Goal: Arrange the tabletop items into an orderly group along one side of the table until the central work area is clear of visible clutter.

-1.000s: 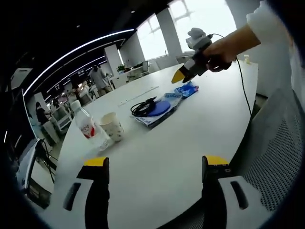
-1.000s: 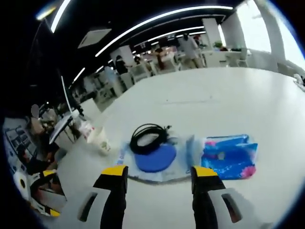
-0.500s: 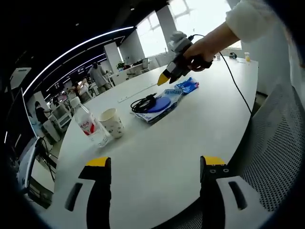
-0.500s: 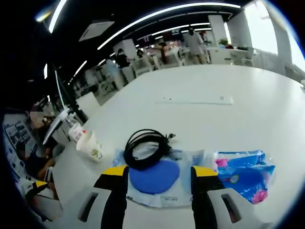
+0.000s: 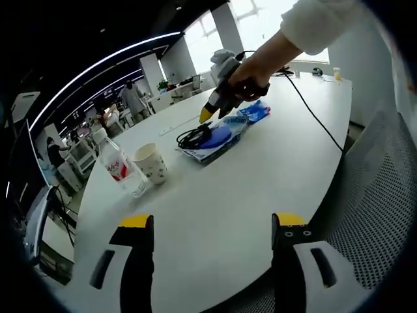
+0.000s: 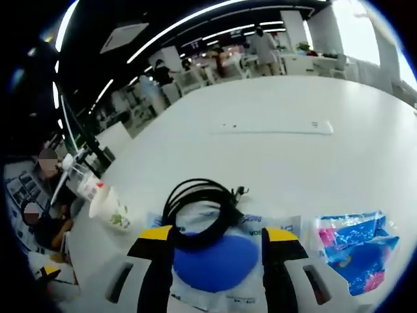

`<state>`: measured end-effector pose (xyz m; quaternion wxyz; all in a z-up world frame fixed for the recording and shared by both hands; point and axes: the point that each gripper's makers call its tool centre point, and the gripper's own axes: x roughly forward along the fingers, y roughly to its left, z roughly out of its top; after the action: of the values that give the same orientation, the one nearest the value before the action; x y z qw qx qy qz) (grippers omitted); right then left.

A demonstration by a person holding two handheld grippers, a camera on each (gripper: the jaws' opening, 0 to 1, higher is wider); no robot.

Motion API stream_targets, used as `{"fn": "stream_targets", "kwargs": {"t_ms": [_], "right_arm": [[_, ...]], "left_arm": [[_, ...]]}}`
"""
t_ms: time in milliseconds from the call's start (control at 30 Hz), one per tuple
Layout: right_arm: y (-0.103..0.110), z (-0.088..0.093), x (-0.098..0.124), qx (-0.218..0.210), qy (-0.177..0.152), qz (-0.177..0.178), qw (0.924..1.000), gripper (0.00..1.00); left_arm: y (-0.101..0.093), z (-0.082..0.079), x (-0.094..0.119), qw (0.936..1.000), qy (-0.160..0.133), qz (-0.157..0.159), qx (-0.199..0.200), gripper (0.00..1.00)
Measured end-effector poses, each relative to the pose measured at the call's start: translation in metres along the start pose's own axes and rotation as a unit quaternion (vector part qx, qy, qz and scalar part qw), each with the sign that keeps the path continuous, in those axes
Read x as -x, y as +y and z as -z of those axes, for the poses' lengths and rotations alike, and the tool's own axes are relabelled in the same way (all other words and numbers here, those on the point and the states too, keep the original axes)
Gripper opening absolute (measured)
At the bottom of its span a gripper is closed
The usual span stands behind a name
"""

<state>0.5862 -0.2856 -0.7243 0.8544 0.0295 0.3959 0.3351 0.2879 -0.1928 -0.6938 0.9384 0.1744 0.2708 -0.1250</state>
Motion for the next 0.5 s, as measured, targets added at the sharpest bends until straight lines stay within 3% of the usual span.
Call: {"fn": "stream_targets", "kwargs": {"t_ms": [500], "right_arm": [[-0.003, 0.007, -0.030, -0.003, 0.028, 0.010, 0.9995, 0.51]], "left_arm": [[-0.003, 0.001, 0.000, 1.0000, 0.006, 0.001, -0.003, 0.68]]}}
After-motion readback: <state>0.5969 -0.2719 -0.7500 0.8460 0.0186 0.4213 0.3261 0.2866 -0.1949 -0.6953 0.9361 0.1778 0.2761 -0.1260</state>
